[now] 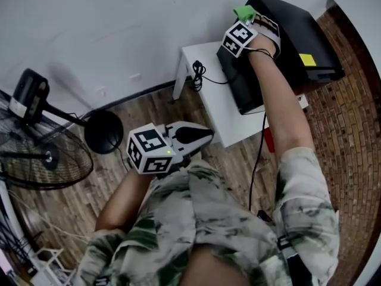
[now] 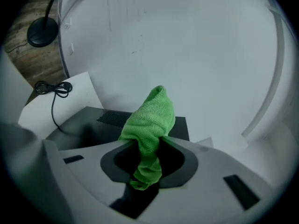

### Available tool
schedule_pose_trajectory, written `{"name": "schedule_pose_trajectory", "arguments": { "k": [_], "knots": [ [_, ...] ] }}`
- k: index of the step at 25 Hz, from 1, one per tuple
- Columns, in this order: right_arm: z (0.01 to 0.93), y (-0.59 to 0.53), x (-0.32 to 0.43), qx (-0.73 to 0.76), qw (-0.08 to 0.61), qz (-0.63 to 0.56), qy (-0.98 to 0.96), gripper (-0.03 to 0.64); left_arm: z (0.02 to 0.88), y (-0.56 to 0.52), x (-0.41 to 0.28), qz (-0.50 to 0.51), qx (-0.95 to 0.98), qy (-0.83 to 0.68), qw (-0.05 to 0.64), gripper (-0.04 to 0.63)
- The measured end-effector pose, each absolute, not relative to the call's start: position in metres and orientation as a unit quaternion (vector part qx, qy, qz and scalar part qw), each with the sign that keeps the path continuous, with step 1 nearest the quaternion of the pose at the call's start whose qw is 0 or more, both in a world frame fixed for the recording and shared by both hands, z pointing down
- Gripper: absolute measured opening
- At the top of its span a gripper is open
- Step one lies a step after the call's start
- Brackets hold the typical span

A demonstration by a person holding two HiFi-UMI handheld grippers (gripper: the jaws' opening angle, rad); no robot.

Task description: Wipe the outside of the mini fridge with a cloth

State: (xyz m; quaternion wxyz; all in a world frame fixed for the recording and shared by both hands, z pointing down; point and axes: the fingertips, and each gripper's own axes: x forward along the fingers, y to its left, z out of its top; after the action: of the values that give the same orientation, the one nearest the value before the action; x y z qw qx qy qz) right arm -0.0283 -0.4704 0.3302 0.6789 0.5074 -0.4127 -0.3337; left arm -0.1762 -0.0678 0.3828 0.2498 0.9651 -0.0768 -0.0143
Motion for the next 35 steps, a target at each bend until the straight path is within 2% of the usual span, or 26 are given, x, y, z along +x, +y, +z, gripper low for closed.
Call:
{"name": "schedule_pose_trajectory", "arguments": {
  "k": [35],
  "knots": [
    [0.612,-0.466,-0.007,0.360,0.770,-0.251,-0.463,0.107,0.429,-0.101,-0.168,0.010,0.944,-0.139,0.300,0.029]
  ]
}}
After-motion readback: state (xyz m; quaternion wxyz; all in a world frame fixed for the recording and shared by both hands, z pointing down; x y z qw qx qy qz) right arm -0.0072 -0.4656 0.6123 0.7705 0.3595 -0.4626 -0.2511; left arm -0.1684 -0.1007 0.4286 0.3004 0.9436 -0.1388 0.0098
